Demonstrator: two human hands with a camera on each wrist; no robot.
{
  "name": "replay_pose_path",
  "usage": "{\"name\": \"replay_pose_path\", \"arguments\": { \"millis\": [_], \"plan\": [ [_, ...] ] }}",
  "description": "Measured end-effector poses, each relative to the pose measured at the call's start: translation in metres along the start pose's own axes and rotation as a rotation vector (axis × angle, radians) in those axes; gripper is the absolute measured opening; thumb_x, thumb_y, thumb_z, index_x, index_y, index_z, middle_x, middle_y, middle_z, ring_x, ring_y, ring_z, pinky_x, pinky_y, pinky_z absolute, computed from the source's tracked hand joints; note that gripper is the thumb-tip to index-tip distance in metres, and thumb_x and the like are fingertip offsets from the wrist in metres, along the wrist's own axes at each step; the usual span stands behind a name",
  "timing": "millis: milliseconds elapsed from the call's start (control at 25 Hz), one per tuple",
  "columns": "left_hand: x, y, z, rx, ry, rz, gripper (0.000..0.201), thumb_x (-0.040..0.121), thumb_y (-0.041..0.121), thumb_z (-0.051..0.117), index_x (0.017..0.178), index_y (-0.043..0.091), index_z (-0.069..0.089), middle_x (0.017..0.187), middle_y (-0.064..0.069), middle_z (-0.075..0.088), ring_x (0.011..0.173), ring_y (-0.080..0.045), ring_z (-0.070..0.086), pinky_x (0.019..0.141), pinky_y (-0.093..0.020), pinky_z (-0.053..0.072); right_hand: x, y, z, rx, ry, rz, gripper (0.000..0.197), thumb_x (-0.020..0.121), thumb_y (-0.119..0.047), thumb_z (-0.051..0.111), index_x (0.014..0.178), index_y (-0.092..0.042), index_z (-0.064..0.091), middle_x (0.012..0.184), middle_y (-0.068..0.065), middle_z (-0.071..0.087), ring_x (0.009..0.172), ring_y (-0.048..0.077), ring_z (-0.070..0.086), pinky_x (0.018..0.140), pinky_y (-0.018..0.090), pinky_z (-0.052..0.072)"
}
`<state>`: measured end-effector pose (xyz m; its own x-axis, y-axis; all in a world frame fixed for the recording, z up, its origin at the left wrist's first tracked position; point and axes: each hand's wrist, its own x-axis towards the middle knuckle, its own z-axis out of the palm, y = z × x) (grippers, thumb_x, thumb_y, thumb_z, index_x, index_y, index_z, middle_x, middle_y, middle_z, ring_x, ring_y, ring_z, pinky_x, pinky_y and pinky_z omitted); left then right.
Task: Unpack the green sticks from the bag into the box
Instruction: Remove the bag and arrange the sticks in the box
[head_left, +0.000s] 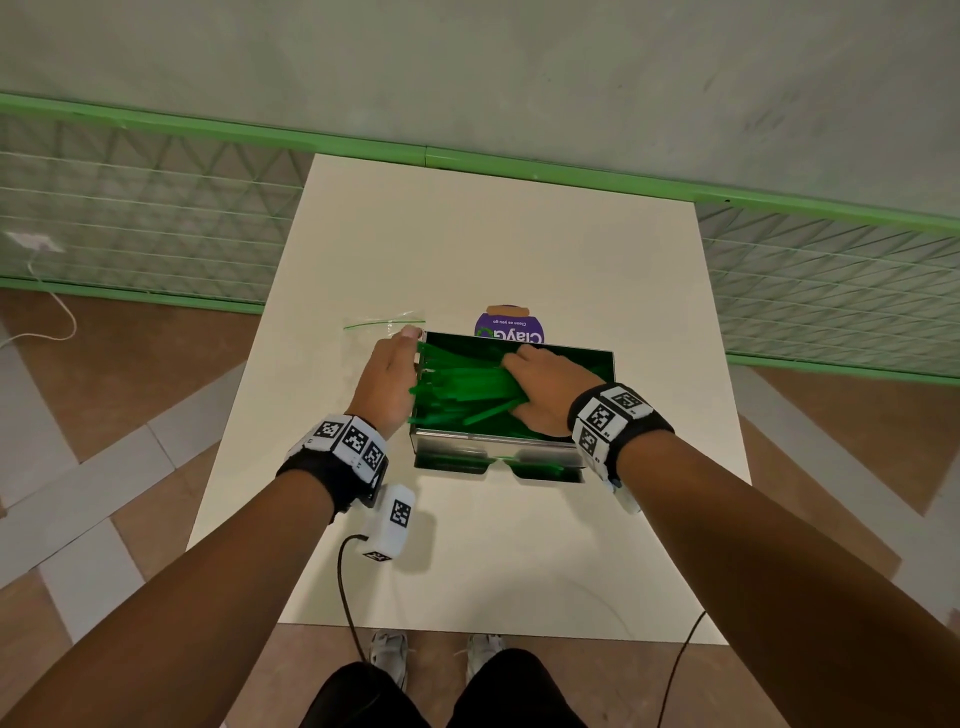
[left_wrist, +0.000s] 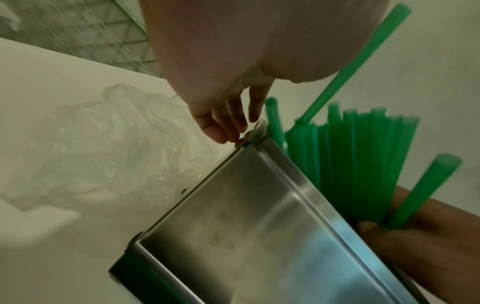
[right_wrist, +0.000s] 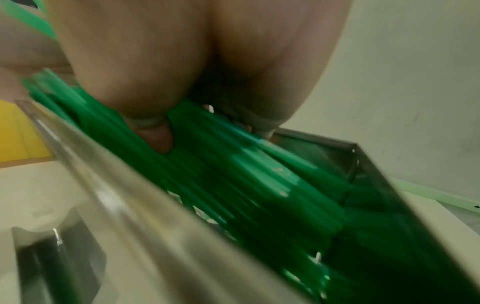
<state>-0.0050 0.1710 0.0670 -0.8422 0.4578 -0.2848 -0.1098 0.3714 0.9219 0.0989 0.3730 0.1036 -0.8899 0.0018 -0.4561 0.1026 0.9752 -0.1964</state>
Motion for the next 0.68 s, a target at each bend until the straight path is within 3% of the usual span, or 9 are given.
{"name": "replay_pose_path", "arguments": {
  "millis": [120,200,280,320,400,480,560,680],
  "plan": [
    [0.002,0.004,-0.003,-0.243,0.056,-0.114,0.038,0.097,0.040,0.035,0.109,0.029,0.069,0.127,-0.002,0.066,0.110,-0.020,0.062,0.093,-0.044,0.046,0.002,-0.005,-0.006,-0.014,0.034,0.064,0.037,0.089,-0.032,0.064,0.118,-0.015,0.048,0.114,0.006,0.059,0.098,0.029,0.062,0.078,0.040,0.053],
    [0.001,0.007,-0.002,-0.260,0.046,-0.109,0.046,0.094,0.044,0.040,0.123,0.024,0.068,0.133,0.000,0.064,0.120,-0.019,0.060,0.101,-0.042,0.046,0.005,-0.005,-0.003,0.056,-0.005,0.106,0.055,0.087,-0.030,0.066,0.134,-0.015,0.042,0.128,0.009,0.057,0.106,0.030,0.062,0.085,0.043,0.054],
    [-0.001,0.004,0.002,-0.118,0.047,-0.014,0.040,0.099,0.035,0.047,0.131,0.018,0.062,0.134,-0.005,0.061,0.118,-0.021,0.060,0.103,-0.039,0.048,0.005,-0.005,0.001,0.169,-0.084,0.068,0.085,0.084,-0.027,0.069,0.154,-0.015,0.024,0.144,0.012,0.047,0.121,0.031,0.056,0.098,0.043,0.051],
    [0.000,0.000,0.004,-0.047,0.062,0.032,0.035,0.102,0.029,0.048,0.132,0.017,0.060,0.131,-0.007,0.060,0.114,-0.020,0.061,0.099,-0.036,0.050,0.006,-0.004,0.003,0.197,-0.105,0.040,0.092,0.083,-0.025,0.070,0.158,-0.015,0.018,0.148,0.012,0.044,0.126,0.031,0.053,0.103,0.041,0.049],
    [-0.002,-0.003,0.005,0.046,0.125,0.082,0.029,0.103,0.027,0.050,0.128,0.017,0.060,0.129,-0.008,0.057,0.107,-0.020,0.061,0.094,-0.034,0.052,0.007,-0.003,0.006,0.229,-0.083,0.020,0.090,0.082,-0.019,0.072,0.157,-0.015,0.022,0.147,0.012,0.047,0.128,0.030,0.053,0.105,0.038,0.046],
    [-0.005,-0.002,0.003,0.059,0.225,0.075,0.026,0.100,0.040,0.050,0.112,0.020,0.061,0.118,-0.007,0.059,0.098,-0.021,0.061,0.091,-0.037,0.051,0.010,0.000,0.006,0.261,-0.020,0.035,0.081,0.082,-0.017,0.074,0.152,-0.016,0.033,0.139,0.011,0.053,0.123,0.029,0.056,0.103,0.039,0.048],
    [-0.012,0.002,-0.002,-0.003,0.245,0.093,0.034,0.095,0.050,0.045,0.095,0.018,0.057,0.091,-0.004,0.058,0.078,-0.019,0.055,0.077,-0.036,0.048,0.012,0.002,0.005,0.237,-0.014,0.056,0.069,0.084,-0.020,0.074,0.145,-0.016,0.042,0.132,0.009,0.054,0.119,0.026,0.056,0.099,0.035,0.047],
    [-0.033,0.009,-0.009,0.108,0.074,0.278,0.037,0.089,0.051,0.056,0.088,0.014,0.058,0.067,-0.003,0.050,0.059,-0.016,0.044,0.058,-0.032,0.041,0.013,0.003,0.005,0.207,-0.031,0.059,0.059,0.086,-0.024,0.073,0.139,-0.016,0.049,0.125,0.009,0.052,0.113,0.025,0.056,0.093,0.033,0.046]
  ]
}}
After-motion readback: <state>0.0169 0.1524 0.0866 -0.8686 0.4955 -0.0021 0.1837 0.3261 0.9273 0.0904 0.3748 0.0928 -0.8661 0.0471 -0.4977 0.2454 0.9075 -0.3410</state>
